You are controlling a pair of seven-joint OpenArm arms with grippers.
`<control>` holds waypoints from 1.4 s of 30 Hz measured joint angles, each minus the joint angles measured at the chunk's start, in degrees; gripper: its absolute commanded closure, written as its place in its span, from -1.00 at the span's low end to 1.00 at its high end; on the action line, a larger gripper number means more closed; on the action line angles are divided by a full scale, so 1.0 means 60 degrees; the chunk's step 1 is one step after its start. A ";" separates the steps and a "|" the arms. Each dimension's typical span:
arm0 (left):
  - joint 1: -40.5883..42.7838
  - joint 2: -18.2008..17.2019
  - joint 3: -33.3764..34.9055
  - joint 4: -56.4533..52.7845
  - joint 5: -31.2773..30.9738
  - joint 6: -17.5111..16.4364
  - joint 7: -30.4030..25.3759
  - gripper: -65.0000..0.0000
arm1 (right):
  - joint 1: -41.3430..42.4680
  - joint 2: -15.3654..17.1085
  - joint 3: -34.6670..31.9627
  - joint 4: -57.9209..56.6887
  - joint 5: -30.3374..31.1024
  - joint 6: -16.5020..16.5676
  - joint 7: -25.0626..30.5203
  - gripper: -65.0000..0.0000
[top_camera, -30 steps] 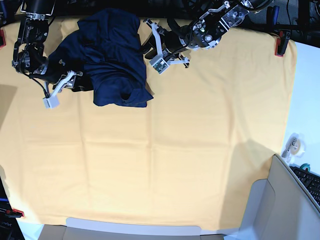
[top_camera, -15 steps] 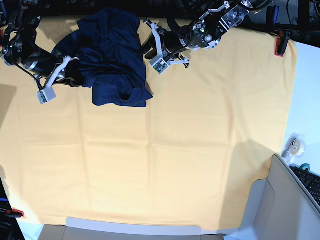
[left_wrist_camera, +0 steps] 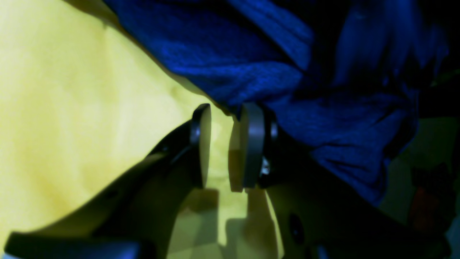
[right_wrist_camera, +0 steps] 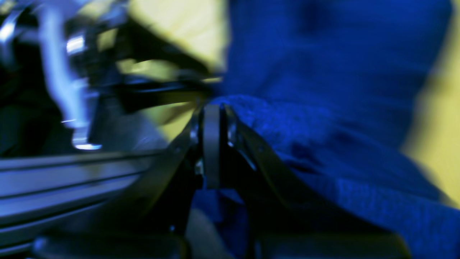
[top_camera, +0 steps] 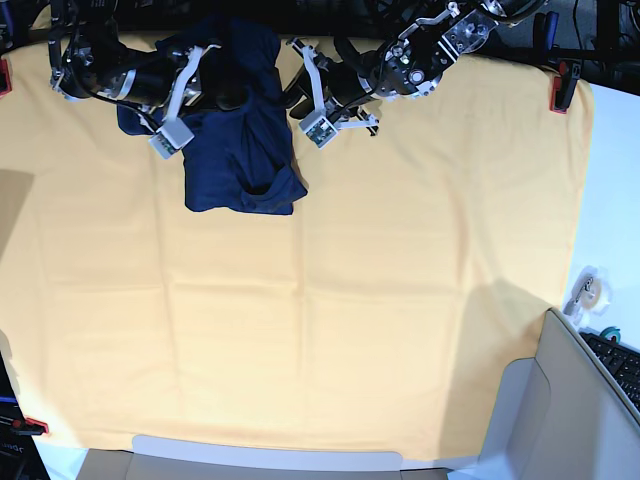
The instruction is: Fold the T-shirt properly
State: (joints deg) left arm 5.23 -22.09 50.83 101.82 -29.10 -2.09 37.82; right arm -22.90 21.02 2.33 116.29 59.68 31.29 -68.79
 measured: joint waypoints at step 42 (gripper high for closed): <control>0.0430 0.0055 -0.1796 0.0040 -0.0004 0.0033 0.0452 0.55 | 0.3045 0.1100 0.0790 -0.0047 0.2393 0.0000 0.0423 0.25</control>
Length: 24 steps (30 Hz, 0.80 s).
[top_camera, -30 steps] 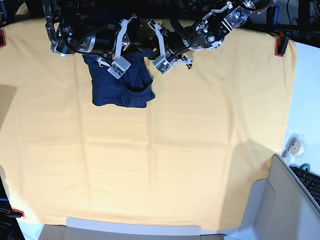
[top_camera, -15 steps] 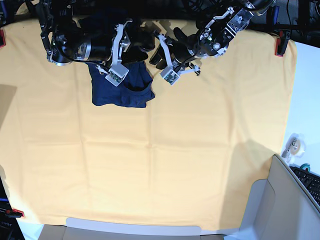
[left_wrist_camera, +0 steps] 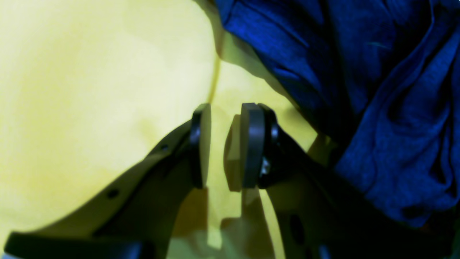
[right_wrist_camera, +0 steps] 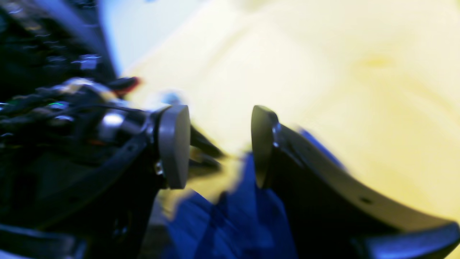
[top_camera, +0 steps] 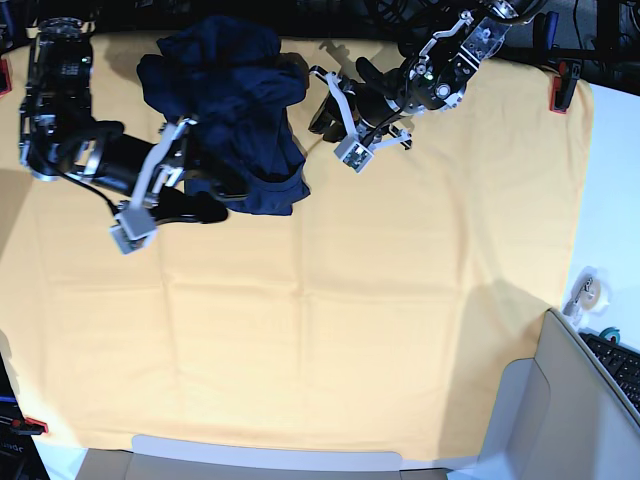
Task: Fold the T-shirt properly
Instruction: 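Lift the bunched shirt with both grippers, then release the shirt and move the right gripper to its side edge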
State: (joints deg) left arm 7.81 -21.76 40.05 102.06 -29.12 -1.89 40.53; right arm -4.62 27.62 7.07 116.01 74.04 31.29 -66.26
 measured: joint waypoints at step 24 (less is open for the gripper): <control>-0.0007 0.0000 -0.0029 -0.0291 -0.0113 -0.0117 -0.0091 0.55 | -0.4095 -0.0219 0.1450 0.0131 -0.3610 -0.1399 0.0051 1.00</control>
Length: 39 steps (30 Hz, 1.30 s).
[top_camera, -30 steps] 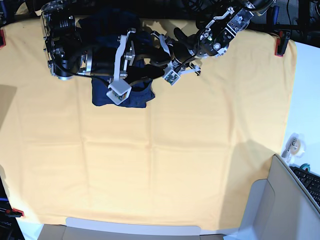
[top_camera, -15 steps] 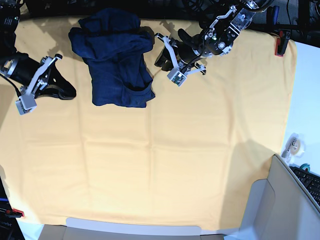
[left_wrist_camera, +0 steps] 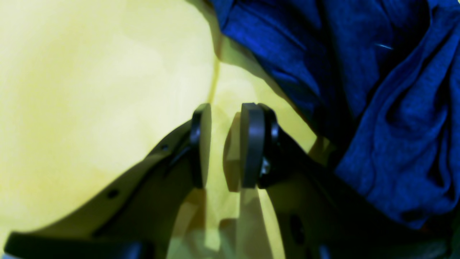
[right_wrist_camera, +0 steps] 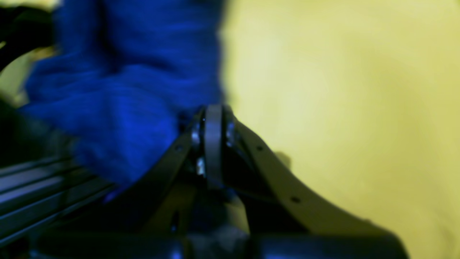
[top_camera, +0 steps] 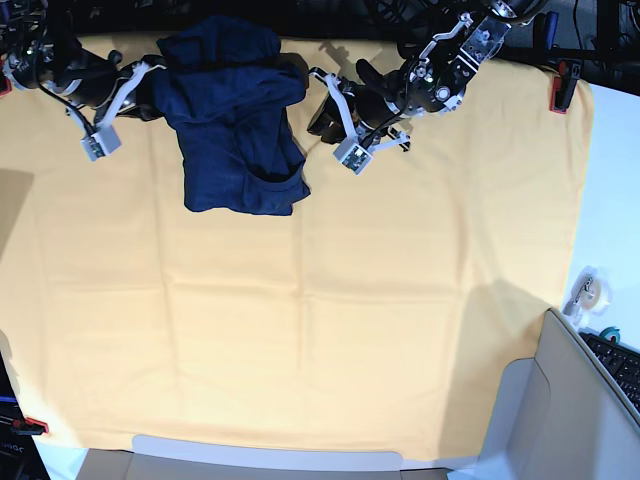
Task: Fold the T-shirt properly
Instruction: 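Release the shirt and move the right gripper to its side edge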
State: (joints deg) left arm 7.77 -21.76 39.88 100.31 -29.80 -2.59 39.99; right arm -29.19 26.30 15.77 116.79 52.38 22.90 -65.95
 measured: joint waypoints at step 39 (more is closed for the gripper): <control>0.0029 0.0047 -0.0678 -0.0222 -0.0095 -0.0069 -0.0058 0.55 | 0.3738 0.0226 -0.1045 -0.5686 0.4929 -0.1552 0.0951 -0.18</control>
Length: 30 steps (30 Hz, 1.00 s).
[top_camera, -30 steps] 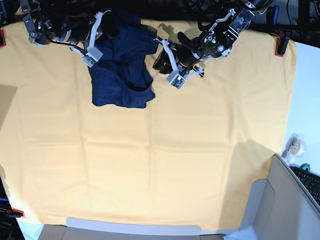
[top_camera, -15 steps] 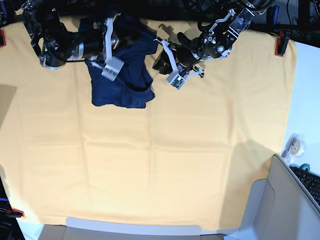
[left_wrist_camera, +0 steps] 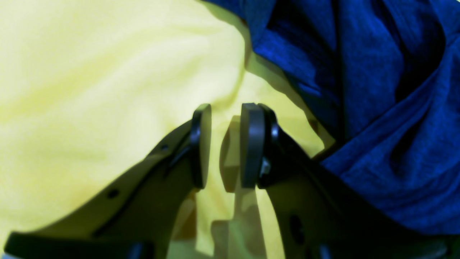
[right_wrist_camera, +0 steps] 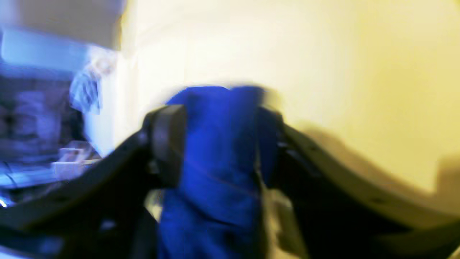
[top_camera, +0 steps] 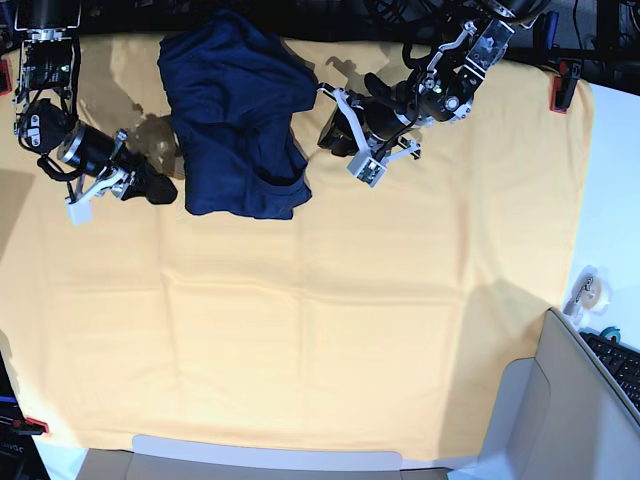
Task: Fold the T-shirt properly
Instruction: 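Release the shirt and move the right gripper to its side edge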
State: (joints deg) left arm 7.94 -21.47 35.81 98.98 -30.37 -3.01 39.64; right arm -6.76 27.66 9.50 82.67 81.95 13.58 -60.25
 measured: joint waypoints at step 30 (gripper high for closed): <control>0.0240 -0.0025 -0.0036 0.0361 0.0076 0.0120 0.0211 0.54 | 0.2160 -0.2324 -0.0011 -0.1661 -0.3264 0.1355 -0.0663 0.25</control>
State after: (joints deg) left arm 9.39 -21.63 35.59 101.14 -29.91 -2.28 40.91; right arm 6.20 13.72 9.43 72.71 62.37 21.71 -64.23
